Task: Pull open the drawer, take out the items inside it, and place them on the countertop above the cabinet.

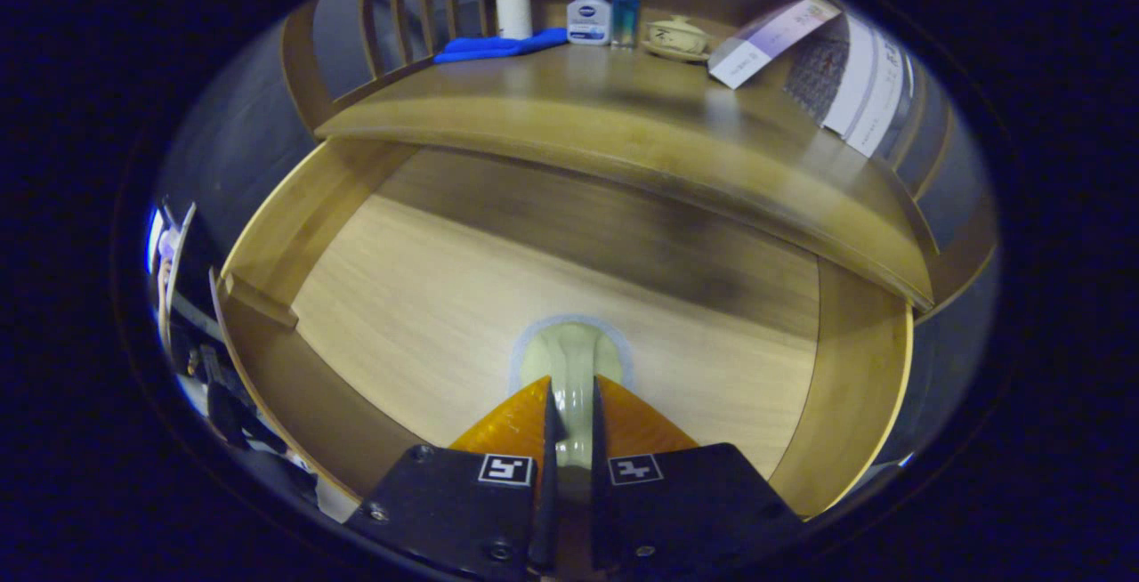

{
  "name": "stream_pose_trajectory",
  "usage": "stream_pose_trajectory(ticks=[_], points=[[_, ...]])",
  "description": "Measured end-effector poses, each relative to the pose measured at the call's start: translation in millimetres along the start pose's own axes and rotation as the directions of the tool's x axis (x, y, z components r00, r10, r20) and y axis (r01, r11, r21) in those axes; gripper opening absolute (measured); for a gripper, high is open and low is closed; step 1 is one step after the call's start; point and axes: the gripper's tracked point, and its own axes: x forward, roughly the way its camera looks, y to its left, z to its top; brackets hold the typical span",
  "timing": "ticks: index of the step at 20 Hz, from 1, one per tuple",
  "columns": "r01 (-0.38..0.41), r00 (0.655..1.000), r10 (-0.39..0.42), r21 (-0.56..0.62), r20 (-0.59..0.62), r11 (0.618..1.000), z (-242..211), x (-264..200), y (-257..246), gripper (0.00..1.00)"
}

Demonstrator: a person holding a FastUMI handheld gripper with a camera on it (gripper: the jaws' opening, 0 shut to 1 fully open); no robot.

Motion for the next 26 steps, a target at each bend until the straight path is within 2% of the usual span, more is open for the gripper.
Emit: stream_pose_trajectory(ticks=[6,11,19,26], points=[[0.009,0.992,-0.012,0.023,0.124,1.0,44.7,-50.9,-1.4,0.18],[0.006,0.984,-0.016,0.055,0.177,0.998,76.2,-71.9,2.8,0.17],[0.052,0.978,-0.067,0.077,0.199,0.996,140.7,-77.3,-1.0,0.17],[0.094,0.976,-0.113,0.109,0.185,0.99,190.1,-58.0,-6.9,0.17]])
